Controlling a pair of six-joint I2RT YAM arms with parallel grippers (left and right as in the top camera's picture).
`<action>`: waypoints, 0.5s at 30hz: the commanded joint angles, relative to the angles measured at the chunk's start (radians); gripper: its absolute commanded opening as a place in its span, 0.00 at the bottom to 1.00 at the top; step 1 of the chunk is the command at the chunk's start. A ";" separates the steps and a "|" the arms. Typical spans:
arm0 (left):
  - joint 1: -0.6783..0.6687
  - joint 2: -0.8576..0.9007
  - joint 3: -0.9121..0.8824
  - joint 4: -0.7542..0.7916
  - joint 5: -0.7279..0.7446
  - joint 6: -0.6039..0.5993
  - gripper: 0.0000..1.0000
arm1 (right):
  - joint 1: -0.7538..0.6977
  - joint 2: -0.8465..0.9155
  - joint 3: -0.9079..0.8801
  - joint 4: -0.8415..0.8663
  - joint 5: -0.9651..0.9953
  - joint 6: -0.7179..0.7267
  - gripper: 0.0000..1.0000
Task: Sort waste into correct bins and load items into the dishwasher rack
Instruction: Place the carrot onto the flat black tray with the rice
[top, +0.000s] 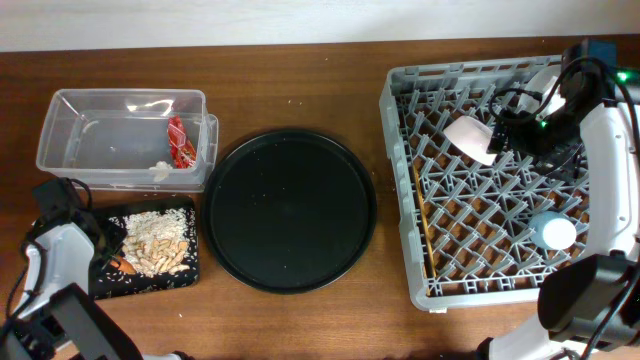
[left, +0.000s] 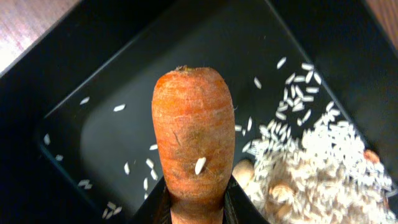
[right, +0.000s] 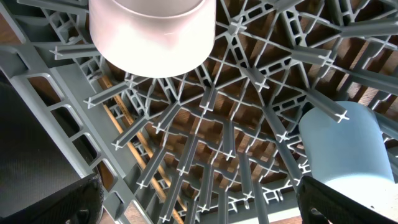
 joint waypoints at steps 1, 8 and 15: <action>0.004 0.034 -0.005 0.010 -0.004 -0.016 0.10 | 0.000 -0.013 0.009 0.000 -0.006 0.000 0.99; 0.004 0.055 -0.004 0.010 0.005 -0.016 0.37 | 0.000 -0.013 0.009 0.000 -0.005 0.000 0.99; 0.003 0.016 0.119 -0.175 0.064 -0.012 0.50 | 0.000 -0.013 0.009 0.000 -0.005 0.000 0.99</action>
